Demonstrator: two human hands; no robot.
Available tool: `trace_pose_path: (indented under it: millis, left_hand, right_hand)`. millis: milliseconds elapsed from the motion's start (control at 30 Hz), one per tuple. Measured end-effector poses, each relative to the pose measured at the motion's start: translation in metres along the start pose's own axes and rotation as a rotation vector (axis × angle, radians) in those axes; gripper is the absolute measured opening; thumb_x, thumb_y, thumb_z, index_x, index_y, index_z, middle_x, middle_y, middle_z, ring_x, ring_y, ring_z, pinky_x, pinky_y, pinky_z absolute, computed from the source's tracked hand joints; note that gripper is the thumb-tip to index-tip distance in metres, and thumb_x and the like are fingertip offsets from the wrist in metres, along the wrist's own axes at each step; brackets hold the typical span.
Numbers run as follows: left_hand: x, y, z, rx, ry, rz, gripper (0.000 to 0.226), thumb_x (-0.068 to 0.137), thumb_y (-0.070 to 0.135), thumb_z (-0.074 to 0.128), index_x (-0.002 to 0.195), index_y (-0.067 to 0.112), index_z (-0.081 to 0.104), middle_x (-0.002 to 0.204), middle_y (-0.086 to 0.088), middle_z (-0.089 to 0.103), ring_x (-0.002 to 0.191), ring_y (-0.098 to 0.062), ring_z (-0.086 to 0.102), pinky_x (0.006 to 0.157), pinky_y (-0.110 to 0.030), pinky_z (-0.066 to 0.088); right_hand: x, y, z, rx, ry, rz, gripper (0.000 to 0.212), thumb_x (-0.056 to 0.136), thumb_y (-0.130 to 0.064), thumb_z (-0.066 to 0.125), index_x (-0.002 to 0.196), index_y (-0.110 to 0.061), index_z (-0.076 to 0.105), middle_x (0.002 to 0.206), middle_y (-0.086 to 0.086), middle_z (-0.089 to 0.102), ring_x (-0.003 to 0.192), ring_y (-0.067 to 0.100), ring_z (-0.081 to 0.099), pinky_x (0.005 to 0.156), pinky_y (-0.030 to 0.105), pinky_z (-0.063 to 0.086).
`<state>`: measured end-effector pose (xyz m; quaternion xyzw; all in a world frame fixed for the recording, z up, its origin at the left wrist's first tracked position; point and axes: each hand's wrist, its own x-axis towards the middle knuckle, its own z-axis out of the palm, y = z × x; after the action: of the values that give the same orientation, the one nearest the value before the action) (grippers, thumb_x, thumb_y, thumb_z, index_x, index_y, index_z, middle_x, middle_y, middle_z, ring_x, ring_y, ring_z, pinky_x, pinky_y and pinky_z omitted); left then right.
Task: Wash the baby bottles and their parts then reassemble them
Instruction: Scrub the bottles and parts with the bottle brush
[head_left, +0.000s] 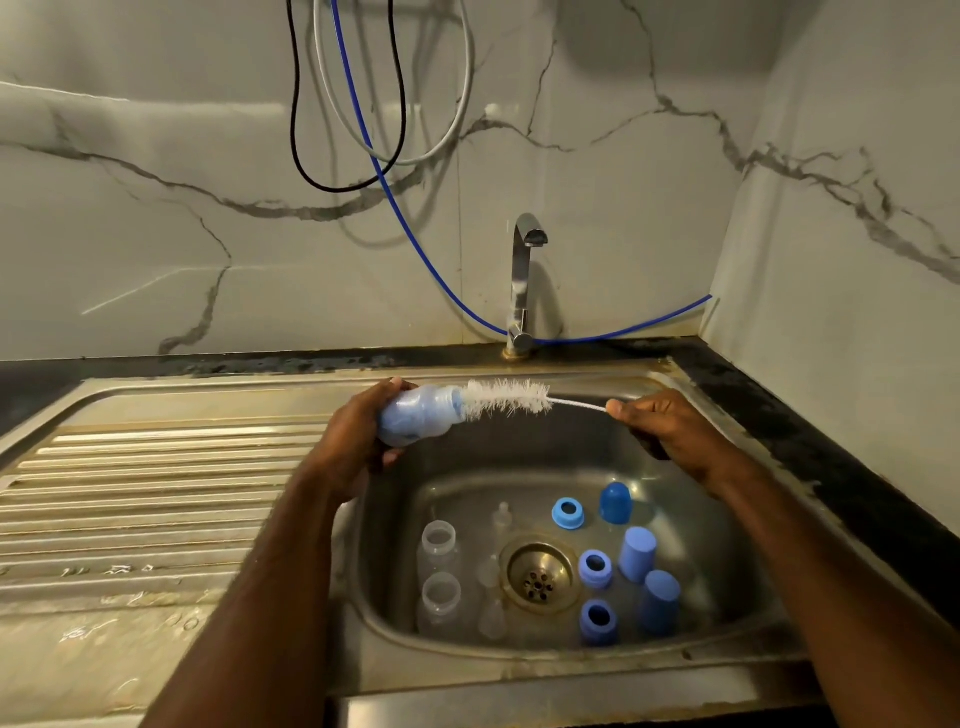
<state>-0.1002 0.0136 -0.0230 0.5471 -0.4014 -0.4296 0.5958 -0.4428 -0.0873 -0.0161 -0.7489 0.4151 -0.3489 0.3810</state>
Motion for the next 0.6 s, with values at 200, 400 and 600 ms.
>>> trace_pose_path:
  millis: [200, 400, 600]
  left_hand:
    - [0.003, -0.001, 0.01, -0.074, -0.063, -0.011, 0.043, 0.104, 0.042, 0.046, 0.118, 0.004, 0.059, 0.095, -0.022, 0.06, 0.057, -0.018, 0.049, 0.046, -0.023, 0.042]
    - [0.003, -0.003, 0.017, 0.411, 0.044, 0.365, 0.03, 0.096, 0.011, 0.066, 0.123, 0.008, 0.054, 0.123, -0.01, 0.06, 0.11, -0.026, 0.062, 0.088, -0.039, 0.058]
    - [0.007, 0.0, 0.011, 0.481, 0.284, 0.521, 0.034, 0.095, 0.012, 0.067, 0.126, 0.01, 0.054, 0.13, -0.011, 0.054, 0.115, -0.021, 0.054, 0.092, -0.034, 0.051]
  right_hand:
    - [0.013, 0.009, 0.018, -0.121, 0.18, 0.149, 0.058, 0.094, -0.052, 0.06, 0.049, -0.022, 0.04, 0.043, -0.008, 0.036, 0.042, 0.009, 0.036, 0.051, 0.025, 0.037]
    - [0.01, 0.007, 0.032, -0.696, 0.363, 0.063, 0.062, 0.091, -0.068, 0.051, 0.056, -0.017, 0.052, 0.052, 0.0, 0.053, 0.054, 0.018, 0.053, 0.057, 0.032, 0.045]
    - [0.01, -0.001, 0.014, -0.508, 0.24, 0.035, 0.061, 0.094, -0.056, 0.059, 0.05, -0.021, 0.036, 0.045, -0.006, 0.034, 0.047, 0.014, 0.035, 0.054, 0.03, 0.032]
